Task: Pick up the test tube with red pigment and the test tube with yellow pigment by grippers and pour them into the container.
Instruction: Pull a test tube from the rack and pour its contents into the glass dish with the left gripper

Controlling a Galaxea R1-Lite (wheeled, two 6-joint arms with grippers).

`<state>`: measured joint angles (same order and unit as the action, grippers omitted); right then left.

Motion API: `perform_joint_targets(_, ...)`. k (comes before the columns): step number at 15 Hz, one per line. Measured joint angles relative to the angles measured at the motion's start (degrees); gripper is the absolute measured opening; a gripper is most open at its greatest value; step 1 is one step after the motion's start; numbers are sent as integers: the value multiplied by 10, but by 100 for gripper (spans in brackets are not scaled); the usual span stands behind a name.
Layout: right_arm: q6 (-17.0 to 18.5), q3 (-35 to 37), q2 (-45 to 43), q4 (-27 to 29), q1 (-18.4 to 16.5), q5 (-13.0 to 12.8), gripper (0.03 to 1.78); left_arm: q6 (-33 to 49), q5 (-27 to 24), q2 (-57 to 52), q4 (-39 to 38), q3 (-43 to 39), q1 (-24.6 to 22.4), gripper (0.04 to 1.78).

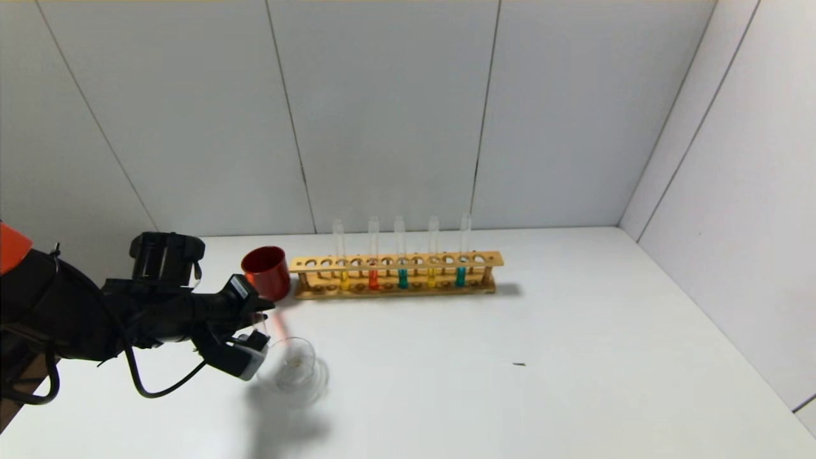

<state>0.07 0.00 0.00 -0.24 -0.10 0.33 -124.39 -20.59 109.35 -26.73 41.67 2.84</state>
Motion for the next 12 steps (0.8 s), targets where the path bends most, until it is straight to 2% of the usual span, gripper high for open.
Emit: perform_joint_targets(12, 0, 0, 0, 0, 0, 0, 175, -23, 25, -8, -4, -9, 16, 33)
